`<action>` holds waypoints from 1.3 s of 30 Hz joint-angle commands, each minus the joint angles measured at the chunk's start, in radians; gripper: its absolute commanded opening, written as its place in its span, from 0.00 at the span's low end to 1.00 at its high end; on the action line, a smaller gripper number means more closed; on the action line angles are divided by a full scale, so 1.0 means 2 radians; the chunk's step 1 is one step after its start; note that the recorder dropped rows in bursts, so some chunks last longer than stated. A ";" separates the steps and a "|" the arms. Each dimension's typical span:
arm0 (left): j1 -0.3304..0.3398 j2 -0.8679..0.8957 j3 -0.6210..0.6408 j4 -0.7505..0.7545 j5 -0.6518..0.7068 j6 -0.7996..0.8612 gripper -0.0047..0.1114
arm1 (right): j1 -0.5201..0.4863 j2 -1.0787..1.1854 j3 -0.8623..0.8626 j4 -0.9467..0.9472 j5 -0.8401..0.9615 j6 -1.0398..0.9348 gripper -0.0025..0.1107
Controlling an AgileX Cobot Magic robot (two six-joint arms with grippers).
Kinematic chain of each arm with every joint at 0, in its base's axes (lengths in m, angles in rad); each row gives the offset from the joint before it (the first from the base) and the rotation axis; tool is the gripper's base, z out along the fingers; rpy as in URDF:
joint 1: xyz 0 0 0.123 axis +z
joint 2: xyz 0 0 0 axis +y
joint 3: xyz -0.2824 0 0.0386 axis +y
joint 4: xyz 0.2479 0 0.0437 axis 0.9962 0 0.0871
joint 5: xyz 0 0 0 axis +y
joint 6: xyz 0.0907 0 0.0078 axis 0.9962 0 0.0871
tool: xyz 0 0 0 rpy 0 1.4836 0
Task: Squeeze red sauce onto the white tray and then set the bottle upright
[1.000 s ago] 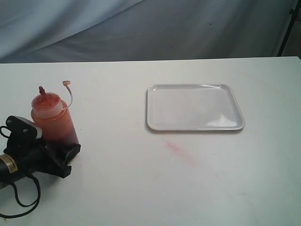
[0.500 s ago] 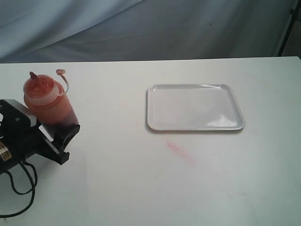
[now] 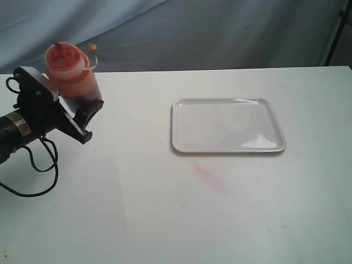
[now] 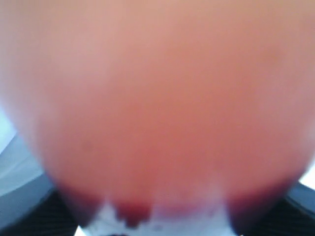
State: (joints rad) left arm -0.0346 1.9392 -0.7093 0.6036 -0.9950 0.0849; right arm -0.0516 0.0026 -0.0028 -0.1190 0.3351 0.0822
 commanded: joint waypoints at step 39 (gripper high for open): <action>-0.122 -0.009 -0.124 -0.056 0.178 0.198 0.04 | -0.003 -0.001 0.001 0.270 -0.106 0.012 0.02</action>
State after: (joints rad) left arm -0.2675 1.9392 -0.9239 0.5466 -0.6595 0.4870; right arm -0.0516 0.0026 -0.0028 0.4169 0.1008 0.1144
